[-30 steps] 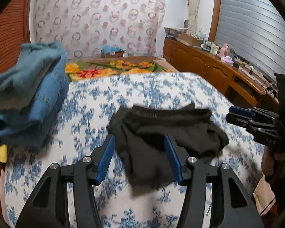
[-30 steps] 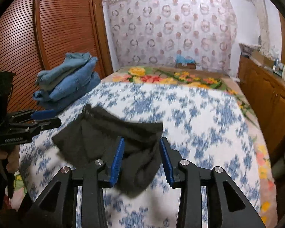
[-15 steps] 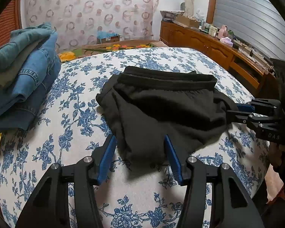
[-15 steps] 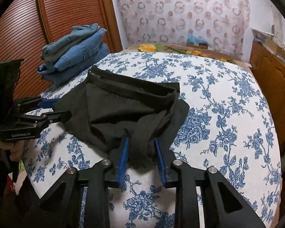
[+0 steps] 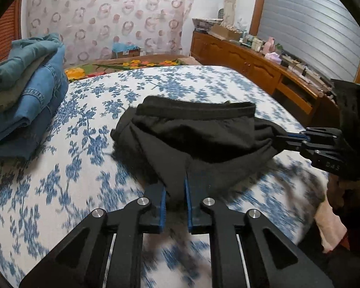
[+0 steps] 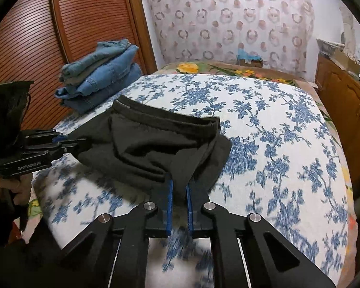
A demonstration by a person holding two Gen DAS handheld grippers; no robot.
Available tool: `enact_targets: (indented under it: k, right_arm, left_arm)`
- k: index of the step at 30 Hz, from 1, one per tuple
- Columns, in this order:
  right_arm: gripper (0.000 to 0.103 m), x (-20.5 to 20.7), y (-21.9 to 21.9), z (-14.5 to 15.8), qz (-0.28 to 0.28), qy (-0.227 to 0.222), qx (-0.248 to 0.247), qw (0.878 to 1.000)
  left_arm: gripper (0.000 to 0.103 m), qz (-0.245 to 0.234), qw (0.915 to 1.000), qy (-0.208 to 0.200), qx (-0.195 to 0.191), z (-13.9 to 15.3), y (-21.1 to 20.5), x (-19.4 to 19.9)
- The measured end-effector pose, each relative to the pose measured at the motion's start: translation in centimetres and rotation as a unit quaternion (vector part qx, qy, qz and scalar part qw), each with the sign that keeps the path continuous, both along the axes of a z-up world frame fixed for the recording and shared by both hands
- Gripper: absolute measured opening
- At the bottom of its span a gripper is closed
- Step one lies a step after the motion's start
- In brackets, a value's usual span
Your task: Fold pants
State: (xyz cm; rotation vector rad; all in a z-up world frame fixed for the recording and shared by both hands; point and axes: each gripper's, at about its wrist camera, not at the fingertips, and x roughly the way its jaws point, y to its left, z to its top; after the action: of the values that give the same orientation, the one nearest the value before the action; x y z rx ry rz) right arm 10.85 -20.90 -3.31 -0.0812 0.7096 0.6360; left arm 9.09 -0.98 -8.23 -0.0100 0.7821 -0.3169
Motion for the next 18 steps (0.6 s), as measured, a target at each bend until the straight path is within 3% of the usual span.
enact_targets:
  k: [6,12,18]
  right_arm:
    - [0.009,-2.9,-1.6,0.3,0.010,0.004,0.016,1.000]
    - [0.009,-3.7,-2.1,0.4,0.011,0.008,0.016,1.000]
    - [0.014,-4.0,-1.9,0.8,0.006,0.002,0.014,1.000]
  left_arm:
    - [0.014,-0.008,1.0000,0.004,-0.001,0.4,-0.6,-2.9]
    - [0.016,-0.003,0.9999,0.011,0.007,-0.1,-0.9,-3.0]
    - [0.025,0.004,0.9999,0.012,0.009,-0.1,-0.7,-2.9]
